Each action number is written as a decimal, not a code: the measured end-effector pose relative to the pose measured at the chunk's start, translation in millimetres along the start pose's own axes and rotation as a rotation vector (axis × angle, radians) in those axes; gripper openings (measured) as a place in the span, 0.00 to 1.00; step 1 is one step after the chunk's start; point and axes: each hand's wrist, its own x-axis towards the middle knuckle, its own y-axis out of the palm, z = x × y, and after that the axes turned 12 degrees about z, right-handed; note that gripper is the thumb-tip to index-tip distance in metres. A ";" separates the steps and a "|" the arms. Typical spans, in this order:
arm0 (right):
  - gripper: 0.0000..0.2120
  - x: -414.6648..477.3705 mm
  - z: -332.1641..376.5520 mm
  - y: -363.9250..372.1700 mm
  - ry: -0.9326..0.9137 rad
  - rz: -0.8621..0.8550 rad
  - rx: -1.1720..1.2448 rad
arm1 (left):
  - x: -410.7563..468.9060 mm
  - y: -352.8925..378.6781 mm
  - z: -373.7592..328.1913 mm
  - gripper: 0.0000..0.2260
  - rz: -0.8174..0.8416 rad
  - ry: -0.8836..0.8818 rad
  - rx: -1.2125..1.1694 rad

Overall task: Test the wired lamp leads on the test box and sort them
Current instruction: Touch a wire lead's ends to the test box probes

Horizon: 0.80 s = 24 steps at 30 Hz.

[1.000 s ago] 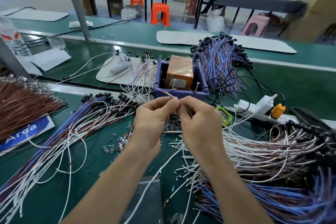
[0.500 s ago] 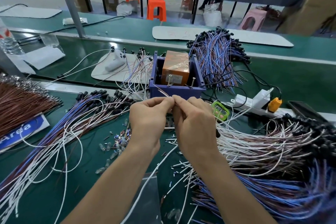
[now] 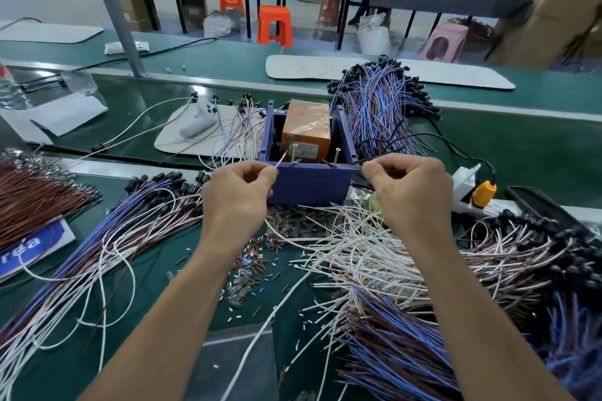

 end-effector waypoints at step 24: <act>0.08 34.8 -16.8 0.7 -0.020 0.165 -0.163 | 25.6 7.5 5.3 0.06 -0.046 0.241 0.313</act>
